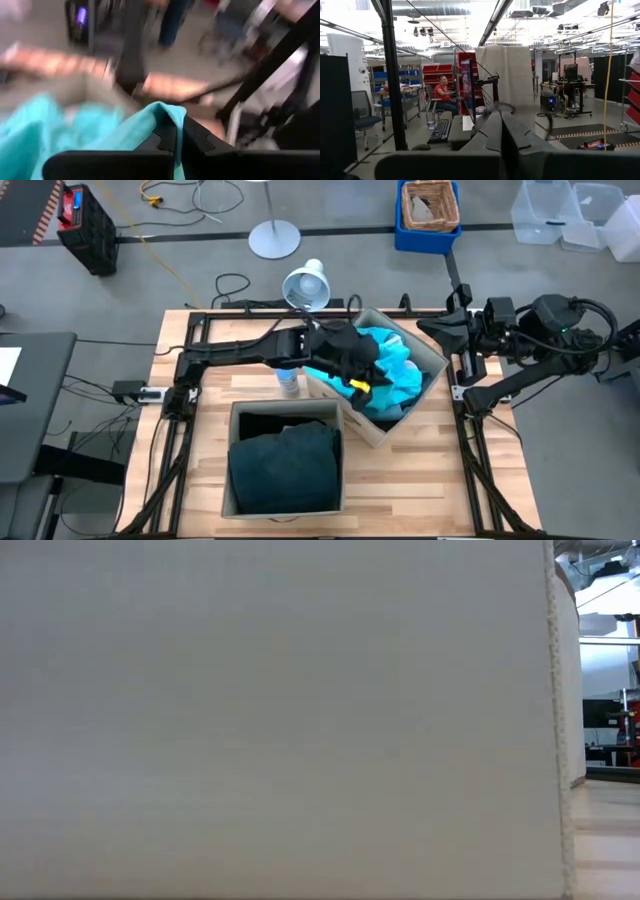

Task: Sort clothes
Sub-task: Put the blue shorts into the top laundry bin

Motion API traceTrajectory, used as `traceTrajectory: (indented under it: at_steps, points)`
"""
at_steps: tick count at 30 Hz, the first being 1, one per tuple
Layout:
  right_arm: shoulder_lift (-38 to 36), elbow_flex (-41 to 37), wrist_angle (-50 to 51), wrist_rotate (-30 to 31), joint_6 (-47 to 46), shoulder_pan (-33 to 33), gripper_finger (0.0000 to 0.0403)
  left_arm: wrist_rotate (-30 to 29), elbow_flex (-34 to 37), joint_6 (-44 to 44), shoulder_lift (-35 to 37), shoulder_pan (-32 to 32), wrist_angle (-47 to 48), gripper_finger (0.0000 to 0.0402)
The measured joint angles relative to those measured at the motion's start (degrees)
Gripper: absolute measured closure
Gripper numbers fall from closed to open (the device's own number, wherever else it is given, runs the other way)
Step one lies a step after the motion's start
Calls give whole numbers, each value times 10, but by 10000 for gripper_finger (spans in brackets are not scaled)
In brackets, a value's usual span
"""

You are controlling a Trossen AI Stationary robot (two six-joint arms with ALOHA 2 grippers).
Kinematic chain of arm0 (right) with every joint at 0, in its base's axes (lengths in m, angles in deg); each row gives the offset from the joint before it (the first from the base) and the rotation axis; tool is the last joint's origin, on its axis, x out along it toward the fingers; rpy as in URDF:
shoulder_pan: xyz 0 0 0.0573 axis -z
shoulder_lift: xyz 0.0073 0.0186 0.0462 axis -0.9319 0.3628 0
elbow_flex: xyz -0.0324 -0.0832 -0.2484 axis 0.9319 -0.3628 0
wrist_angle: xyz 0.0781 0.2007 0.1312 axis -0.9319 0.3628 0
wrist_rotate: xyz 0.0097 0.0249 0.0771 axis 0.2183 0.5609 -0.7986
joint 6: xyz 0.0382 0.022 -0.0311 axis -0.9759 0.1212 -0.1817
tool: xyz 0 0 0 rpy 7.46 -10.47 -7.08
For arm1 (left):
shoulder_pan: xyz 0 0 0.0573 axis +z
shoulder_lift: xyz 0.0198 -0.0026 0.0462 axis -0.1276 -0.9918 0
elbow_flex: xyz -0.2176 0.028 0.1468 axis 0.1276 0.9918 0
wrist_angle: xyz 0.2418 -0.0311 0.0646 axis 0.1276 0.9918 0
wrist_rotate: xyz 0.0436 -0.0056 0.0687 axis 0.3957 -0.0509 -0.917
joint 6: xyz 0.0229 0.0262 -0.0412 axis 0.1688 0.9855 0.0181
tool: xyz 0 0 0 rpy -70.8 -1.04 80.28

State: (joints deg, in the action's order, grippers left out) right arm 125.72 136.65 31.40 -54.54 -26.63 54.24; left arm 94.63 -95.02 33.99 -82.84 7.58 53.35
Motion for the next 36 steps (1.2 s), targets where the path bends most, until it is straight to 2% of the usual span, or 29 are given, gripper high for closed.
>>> traceTrajectory:
  at_steps: [4, 10, 14, 16, 21, 31, 36]
  points:
    - [0, 0, 4, 0, -1, 0, 388, -48, 0, 30, -6, 1, 108, 352]
    - [0, 0, 9, 0, -1, 0, 388, -94, 1, -8, 9, 3, 203, 223]
    - [0, 0, 8, 0, -3, 0, 388, -180, 0, -57, 36, 13, 295, 174]
    - [0, 0, 8, 0, -3, 0, 388, -215, 0, -63, 45, 21, 361, 171]
    - [0, 0, 8, 0, -7, 0, 388, -214, 0, -64, 45, 48, 472, 183]
    - [0, 0, 8, 0, -16, 0, 388, -233, 4, -29, 41, 68, 421, 192]
    - [0, 0, 8, 0, -16, 0, 388, -204, 48, -27, 40, 87, 385, 192]
